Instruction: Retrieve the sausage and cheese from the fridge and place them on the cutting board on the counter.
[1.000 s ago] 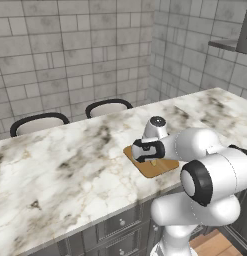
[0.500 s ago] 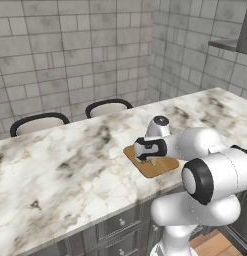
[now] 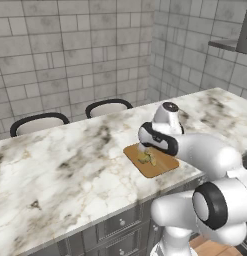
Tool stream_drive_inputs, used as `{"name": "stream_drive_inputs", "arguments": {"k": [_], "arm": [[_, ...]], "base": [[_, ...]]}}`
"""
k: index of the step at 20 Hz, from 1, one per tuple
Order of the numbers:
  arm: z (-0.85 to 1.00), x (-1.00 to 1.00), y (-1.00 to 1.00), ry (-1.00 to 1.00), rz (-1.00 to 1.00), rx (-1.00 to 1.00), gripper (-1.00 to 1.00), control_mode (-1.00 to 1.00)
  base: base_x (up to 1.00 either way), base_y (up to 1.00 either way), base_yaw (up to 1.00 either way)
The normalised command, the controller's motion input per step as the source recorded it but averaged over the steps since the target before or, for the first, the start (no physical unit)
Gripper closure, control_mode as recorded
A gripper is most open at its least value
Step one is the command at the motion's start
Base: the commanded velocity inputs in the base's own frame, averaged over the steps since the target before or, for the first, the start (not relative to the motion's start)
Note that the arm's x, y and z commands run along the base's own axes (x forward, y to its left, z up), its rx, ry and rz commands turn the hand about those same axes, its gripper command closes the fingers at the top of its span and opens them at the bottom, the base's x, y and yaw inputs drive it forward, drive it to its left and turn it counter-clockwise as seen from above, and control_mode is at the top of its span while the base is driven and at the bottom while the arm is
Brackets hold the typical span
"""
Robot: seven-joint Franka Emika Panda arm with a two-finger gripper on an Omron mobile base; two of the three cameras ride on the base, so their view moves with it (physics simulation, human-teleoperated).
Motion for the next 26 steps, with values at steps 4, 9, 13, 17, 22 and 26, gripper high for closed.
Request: {"name": "stream_drive_inputs", "arguments": {"k": [4,9,13,17,22,26], "arm": [[0.86,-0.56,0.0,0.1,0.0,0.09,-1.0,-1.0],[0.69,-0.7,0.0,0.11,0.0,0.01,-1.0,-1.0],[0.49,-0.68,0.09,0.04,-0.06,0.0,-1.0,-1.0],[0.83,-0.82,-0.02,0.0,-0.13,0.0,-1.0,-1.0],[0.82,-0.54,-0.12,0.0,-0.13,0.0,-1.0,-1.0],[0.57,-0.43,-0.07,-0.1,-0.13,0.0,-1.0,-1.0]], "base": [[0.0,0.0,0.0],[0.0,0.0,0.0],[0.0,0.0,0.0],[0.0,0.0,0.0],[0.0,0.0,0.0],[0.0,0.0,0.0]]}}
